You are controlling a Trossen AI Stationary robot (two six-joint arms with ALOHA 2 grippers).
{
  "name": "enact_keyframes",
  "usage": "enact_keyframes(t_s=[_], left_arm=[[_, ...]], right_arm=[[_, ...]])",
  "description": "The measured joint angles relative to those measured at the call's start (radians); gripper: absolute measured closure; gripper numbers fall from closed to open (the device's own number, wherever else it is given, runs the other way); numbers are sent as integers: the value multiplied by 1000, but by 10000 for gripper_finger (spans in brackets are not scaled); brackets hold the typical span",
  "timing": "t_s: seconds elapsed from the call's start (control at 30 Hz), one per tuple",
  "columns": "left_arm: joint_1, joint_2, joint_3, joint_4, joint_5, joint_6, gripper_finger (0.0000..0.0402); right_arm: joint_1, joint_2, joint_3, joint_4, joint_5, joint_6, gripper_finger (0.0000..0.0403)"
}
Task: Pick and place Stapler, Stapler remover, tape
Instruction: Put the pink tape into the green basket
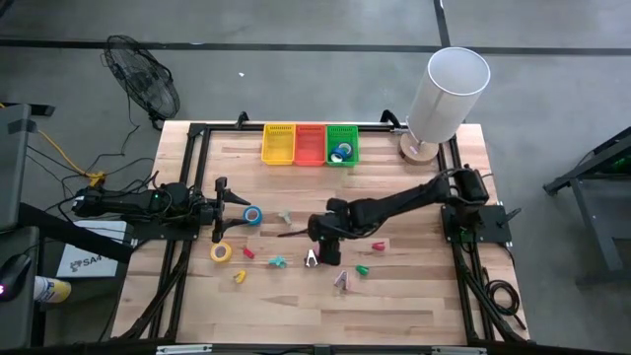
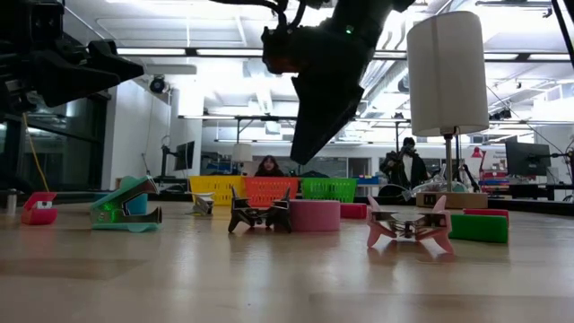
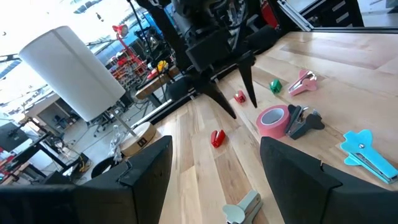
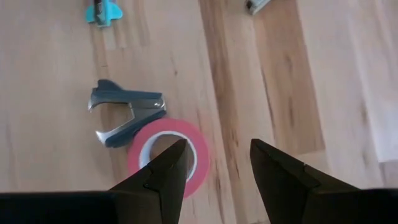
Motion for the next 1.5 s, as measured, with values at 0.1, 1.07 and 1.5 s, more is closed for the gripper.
enact_keyframes(t_s=[0.1,1.07,1.5], left_arm=[[0,0,0,0,0,0,163],[0,0,0,0,0,0,163],[0,0,0,0,0,0,163]], right_arm=[[16,7,0,5,19,37,235],[39,117,0,-28,14,585,236],[23,124,0,-38,-6,572,309]])
